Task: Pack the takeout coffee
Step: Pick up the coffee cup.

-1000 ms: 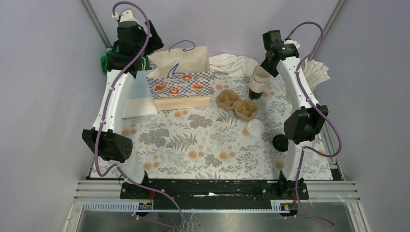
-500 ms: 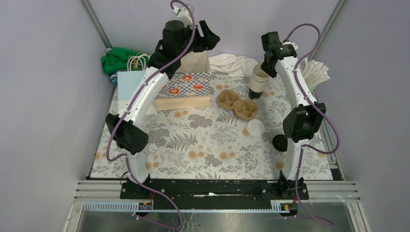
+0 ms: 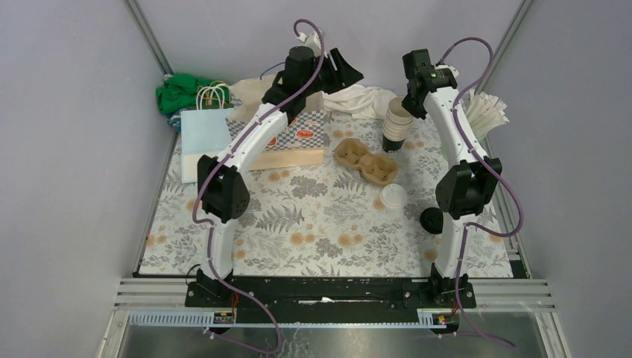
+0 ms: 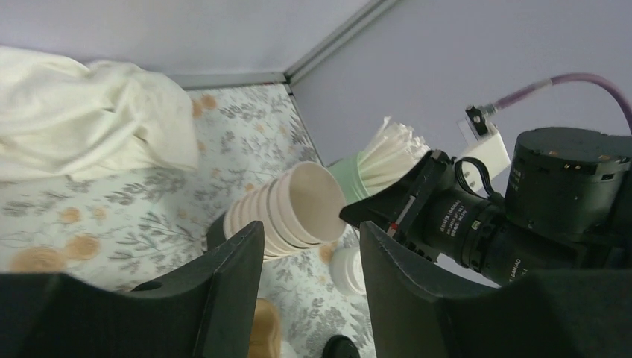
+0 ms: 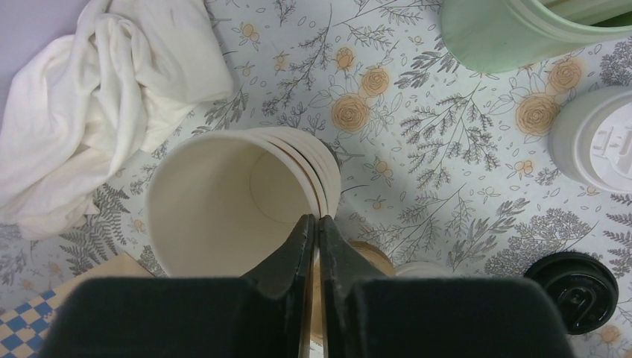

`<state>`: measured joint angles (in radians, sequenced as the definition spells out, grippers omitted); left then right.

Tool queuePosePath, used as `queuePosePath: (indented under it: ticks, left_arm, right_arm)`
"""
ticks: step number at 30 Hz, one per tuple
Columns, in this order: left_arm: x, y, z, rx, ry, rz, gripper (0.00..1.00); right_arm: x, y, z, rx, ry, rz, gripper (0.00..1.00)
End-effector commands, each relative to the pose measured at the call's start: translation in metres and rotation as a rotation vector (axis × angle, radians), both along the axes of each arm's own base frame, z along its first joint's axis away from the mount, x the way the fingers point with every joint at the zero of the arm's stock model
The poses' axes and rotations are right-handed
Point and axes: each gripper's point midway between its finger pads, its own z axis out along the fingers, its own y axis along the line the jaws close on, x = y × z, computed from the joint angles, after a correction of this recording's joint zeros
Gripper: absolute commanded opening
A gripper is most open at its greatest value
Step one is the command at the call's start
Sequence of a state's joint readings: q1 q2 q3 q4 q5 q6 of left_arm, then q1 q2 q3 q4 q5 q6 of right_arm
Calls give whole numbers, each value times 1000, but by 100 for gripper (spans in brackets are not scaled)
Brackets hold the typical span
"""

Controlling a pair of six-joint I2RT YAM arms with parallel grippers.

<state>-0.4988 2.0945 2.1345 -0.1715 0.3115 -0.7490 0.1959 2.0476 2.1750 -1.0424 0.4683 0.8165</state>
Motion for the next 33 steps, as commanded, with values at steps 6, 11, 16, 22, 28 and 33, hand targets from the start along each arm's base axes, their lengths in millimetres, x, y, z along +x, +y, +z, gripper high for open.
queuePosePath:
  ticks: [6,11,16,22,28,33]
  left_arm:
    - [-19,-64,13,-136,-2,-113,57]
    - [-5,-71,-7,-163,57,-90,53]
    - [0,-70,-21,-166,102,-59,42]
    - [6,-74,-43,-188,169,-45,38]
    - [14,-77,-71,-205,248,-42,28]
    - [13,-82,-86,-210,291,-55,27]
  right_arm:
    - [-4,2,18,41,-42,-12,0]
    - [-7,-3,29,27,-65,-16,0]
    - [-12,-6,30,27,-63,-29,0]
    - [-13,-7,35,36,-74,-35,0]
    - [-15,-5,34,51,-76,-37,0]
    - [-19,-6,28,54,-60,-46,0]
